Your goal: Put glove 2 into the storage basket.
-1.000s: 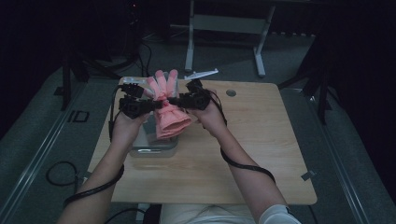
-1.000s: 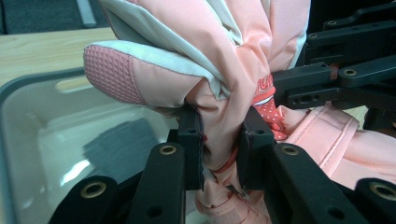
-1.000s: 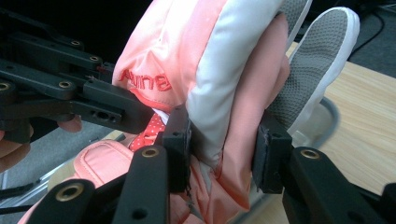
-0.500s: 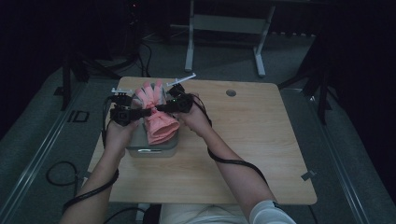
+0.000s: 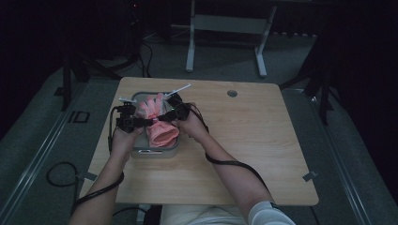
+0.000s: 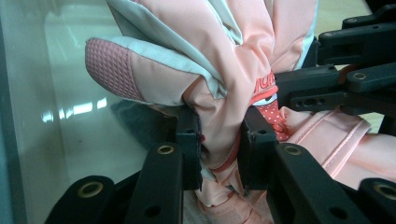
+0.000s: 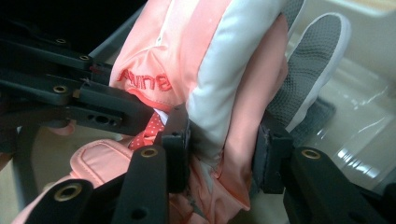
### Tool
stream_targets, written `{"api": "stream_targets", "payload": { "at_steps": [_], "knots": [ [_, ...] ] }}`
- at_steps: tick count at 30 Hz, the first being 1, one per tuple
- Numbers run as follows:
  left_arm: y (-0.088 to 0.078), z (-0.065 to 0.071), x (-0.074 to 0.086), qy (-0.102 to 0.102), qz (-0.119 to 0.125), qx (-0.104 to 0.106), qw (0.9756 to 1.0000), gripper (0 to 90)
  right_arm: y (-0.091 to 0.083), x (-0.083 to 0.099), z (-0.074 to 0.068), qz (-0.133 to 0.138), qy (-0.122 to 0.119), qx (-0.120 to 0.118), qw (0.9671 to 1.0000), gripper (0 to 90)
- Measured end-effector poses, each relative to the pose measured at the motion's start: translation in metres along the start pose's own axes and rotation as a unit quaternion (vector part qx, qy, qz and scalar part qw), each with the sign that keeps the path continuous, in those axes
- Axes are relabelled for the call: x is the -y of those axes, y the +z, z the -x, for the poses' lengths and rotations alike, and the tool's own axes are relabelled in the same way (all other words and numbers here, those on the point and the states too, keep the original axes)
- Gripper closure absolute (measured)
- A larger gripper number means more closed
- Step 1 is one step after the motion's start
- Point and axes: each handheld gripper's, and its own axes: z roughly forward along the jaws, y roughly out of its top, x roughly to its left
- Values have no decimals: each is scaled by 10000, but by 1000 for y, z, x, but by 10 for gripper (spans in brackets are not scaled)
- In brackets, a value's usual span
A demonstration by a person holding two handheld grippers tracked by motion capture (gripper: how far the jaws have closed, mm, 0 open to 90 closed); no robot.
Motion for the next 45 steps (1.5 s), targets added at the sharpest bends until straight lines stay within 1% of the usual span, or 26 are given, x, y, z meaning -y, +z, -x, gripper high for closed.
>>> {"api": "stream_targets", "payload": {
  "at_steps": [1, 3, 4, 5, 6, 7, 8, 11, 13, 14, 16, 17, 18, 20, 23, 25, 26, 28, 29, 30, 31, 33, 36, 37, 40, 45],
  "knots": [
    [0, 1, -1, 17, -16, -41, 10000, 715, 0, 0, 1, 21, 62, -16, 10000, 614],
    [2, 4, -2, 162, -136, -210, 9996, 680, 0, 0, 0, -21, 69, 52, 10000, 602],
    [3, 4, -3, 172, -180, -271, 9993, 657, 0, 0, 0, -63, 70, 96, 9999, 597],
    [3, 4, -3, 172, -180, -271, 9993, 624, 0, 0, 0, -63, 70, 96, 9999, 597],
    [5, 6, -4, 250, -251, -471, 9983, 624, 1, -1, 0, -99, 67, 130, 9998, 587],
    [6, 7, -4, 255, -256, -543, 9979, 561, 2, 0, 1, -140, 119, 160, 9997, 568],
    [6, 8, -4, 270, -256, -641, 9973, 543, 2, 0, 2, -132, 116, 177, 9997, 554],
    [10, 11, -7, 310, -320, -850, 9954, 483, 3, 0, 5, -154, 64, 329, 9993, 519],
    [11, 12, -10, 352, -395, -903, 9945, 449, 3, -1, 4, -179, -80, 520, 9985, 466],
    [12, 12, -12, 406, -446, -957, 9936, 436, 4, -2, 4, -184, -126, 577, 9981, 459],
    [14, 13, -15, 548, -551, -1162, 9902, 393, 5, -4, 4, -217, -142, 673, 9974, 414],
    [14, 13, -15, 548, -551, -1162, 9902, 385, 5, -4, 4, -217, -142, 673, 9974, 414],
    [18, 16, -17, 668, -638, -1367, 9863, 385, 6, -5, 4, -232, -168, 739, 9969, 408],
    [21, 17, -17, 747, -657, -1465, 9842, 387, 11, -6, 5, -309, -164, 800, 9962, 385],
    [22, 17, -17, 706, -650, -1455, 9847, 391, 13, -6, 6, -319, -213, 885, 9953, 362],
    [23, 16, -17, 723, -644, -1493, 9840, 392, 14, -7, 5, -341, -297, 954, 9944, 363],
    [23, 15, -17, 693, -617, -1472, 9847, 391, 14, -7, 4, -314, -342, 952, 9944, 362],
    [20, 13, -17, 582, -514, -1379, 9874, 389, 13, -7, 5, -228, -274, 877, 9955, 374],
    [20, 13, -17, 582, -514, -1379, 9874, 386, 13, -7, 5, -228, -274, 877, 9955, 374],
    [20, 13, -17, 582, -514, -1379, 9874, 386, 10, -7, 4, -144, -278, 821, 9961, 383],
    [13, 12, -18, 559, -384, -1283, 9894, 383, 5, -8, 4, -10, -281, 696, 9972, 406],
    [9, 14, -19, 600, -304, -1282, 9895, 383, -1, -11, 2, 87, -313, 640, 9974, 422],
    [7, 14, -19, 634, -299, -1291, 9891, 384, -7, -14, 0, 139, -318, 574, 9977, 419],
    [0, 14, -21, 645, -137, -1272, 9897, 381, -15, -17, -1, 277, -287, 486, 9980, 417],
    [-6, 14, -23, 647, -50, -1253, 9900, 378, -25, -20, -2, 383, -283, 437, 9979, 414],
    [-14, 17, -24, 662, 58, -1224, 9902, 365, -33, -22, -3, 428, -299, 357, 9980, 402]
  ]
}}
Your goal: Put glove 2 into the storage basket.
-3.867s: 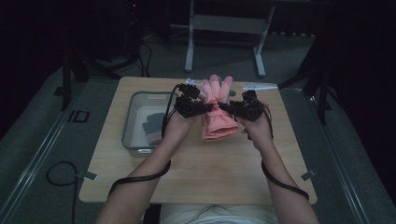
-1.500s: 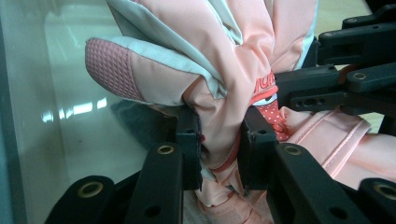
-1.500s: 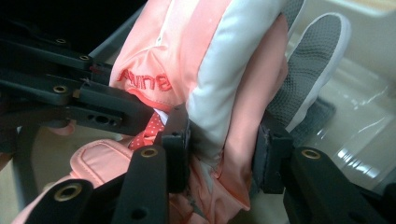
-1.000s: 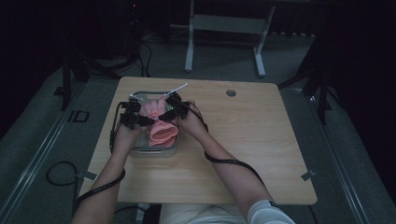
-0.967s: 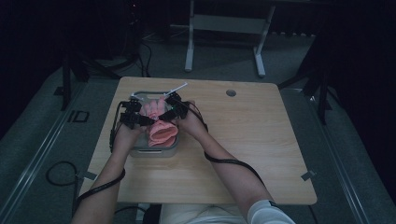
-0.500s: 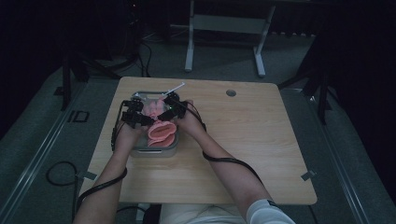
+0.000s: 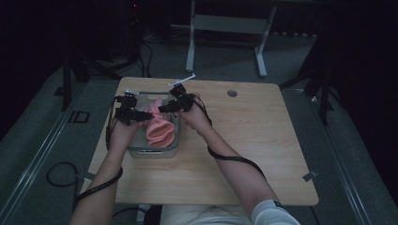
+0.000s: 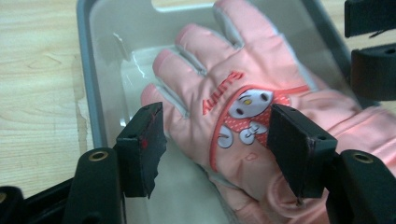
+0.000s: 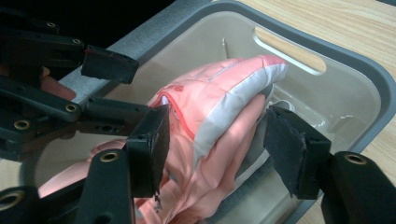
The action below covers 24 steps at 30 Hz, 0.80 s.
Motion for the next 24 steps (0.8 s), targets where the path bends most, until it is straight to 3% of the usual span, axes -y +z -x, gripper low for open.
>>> {"api": "stream_targets", "payload": {
  "at_steps": [5, 7, 9, 10, 11, 13, 15, 16, 19, 20, 21, 24],
  "knots": [
    [-13, 10, -2, 147, 224, 41, 9996, 340, -10, 1, 0, 95, -21, -45, 9999, 373],
    [-17, 16, -2, 293, 341, 193, 9988, 276, -15, 2, 1, 118, -57, -106, 9999, 339],
    [-17, 16, -2, 293, 341, 193, 9988, 223, -17, 2, 1, 133, -66, -127, 9998, 339],
    [-25, 25, -2, 362, 550, 284, 9974, 179, -24, 4, 2, 184, -110, -234, 9995, 273],
    [-26, 28, -2, 390, 600, 335, 9969, 138, -27, 5, 3, 211, -163, -270, 9993, 248],
    [-30, 34, -3, 413, 755, 461, 9952, 104, -35, 7, 5, 280, -196, -321, 9989, 235],
    [-32, 37, -3, 449, 791, 507, 9946, 17, -42, 9, 9, 354, -164, -390, 9985, 222],
    [-36, 45, -2, 564, 933, 528, 9926, 16, -46, 11, 10, 361, -204, -387, 9984, 215],
    [-40, 56, 1, 667, 1041, 682, 9900, 14, -54, 19, 14, 358, -274, -352, 9984, 197],
    [-40, 56, 1, 667, 1041, 682, 9900, 14, -54, 19, 14, 358, -274, -352, 9984, 197],
    [-39, 66, 4, 816, 1016, 732, 9888, 14, -57, 22, 16, 369, -298, -326, 9983, 195],
    [-39, 79, 7, 966, 1073, 826, 9861, 14, -66, 32, 24, 413, -277, -229, 9985, 186]
  ]
}}
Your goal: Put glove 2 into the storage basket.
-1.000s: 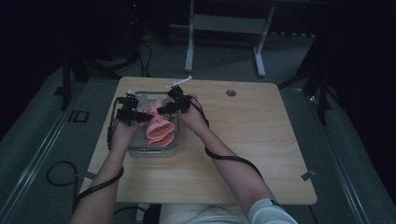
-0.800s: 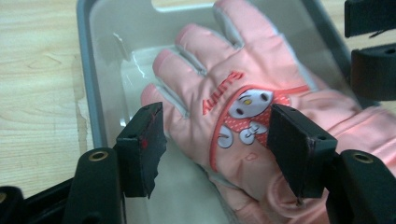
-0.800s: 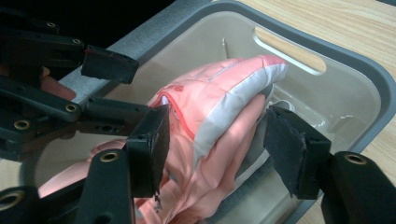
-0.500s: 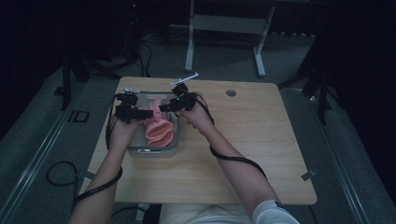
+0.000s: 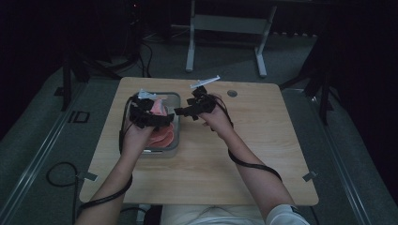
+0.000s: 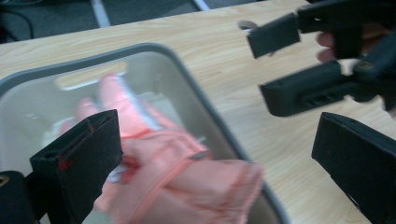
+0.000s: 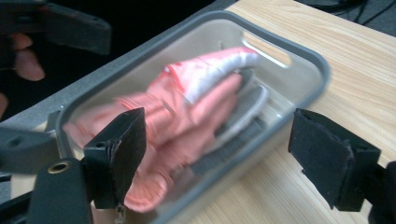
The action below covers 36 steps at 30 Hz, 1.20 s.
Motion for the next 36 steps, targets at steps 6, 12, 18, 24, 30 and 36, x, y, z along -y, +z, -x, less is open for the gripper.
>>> {"api": "stream_targets", "payload": {
  "at_steps": [6, 12, 18, 24, 30, 36],
  "knots": [
    [2, 25, 3, 213, 129, 210, 9995, 14, -14, 14, 8, 53, -47, 65, 10000, 168],
    [8, 46, 7, 484, 31, 331, 9983, 14, -22, 30, 11, 65, -136, 81, 9999, 162],
    [10, 66, 9, 664, 25, 518, 9964, 14, -28, 41, 14, 203, -170, 127, 9996, 162],
    [10, 81, 14, 828, 20, 692, 9942, 14, -35, 52, 15, 218, -266, 146, 9993, 157],
    [13, 94, 20, 975, -13, 801, 9920, 14, -37, 64, 15, 125, -343, 142, 9992, 156],
    [19, 102, 29, 1068, -81, 807, 9910, 14, -37, 79, 18, 86, -256, 67, 9996, 154]
  ]
}}
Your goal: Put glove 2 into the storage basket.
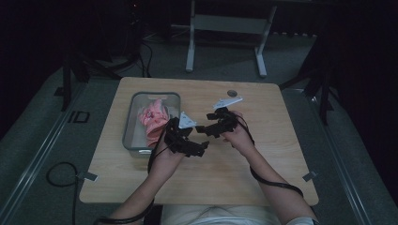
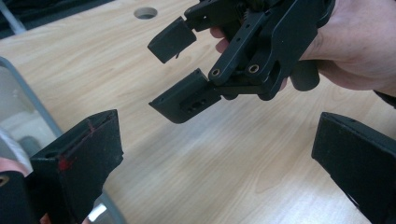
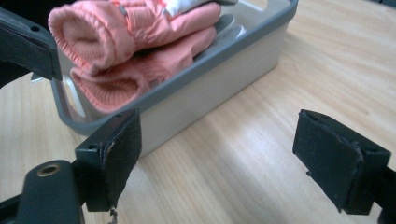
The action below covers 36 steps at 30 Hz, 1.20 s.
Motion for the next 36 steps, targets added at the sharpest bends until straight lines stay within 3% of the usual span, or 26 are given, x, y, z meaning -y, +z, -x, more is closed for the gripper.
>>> {"api": "stream_targets", "payload": {
  "at_steps": [18, 21, 24, 36],
  "knots": [
    [29, 24, 23, 275, -247, 335, 9988, 14, -5, 47, 12, -109, 37, 99, 9999, 151],
    [32, 28, 28, 367, -212, 280, 9987, 14, -6, 54, 12, -131, 31, 83, 9999, 151],
    [35, 30, 32, 309, -240, 393, 9985, 14, -6, 61, 13, -135, 62, 77, 9999, 151],
    [52, 38, 54, 379, -354, 393, 9979, 14, -11, 87, 17, -220, 129, 141, 9996, 153]
  ]
}}
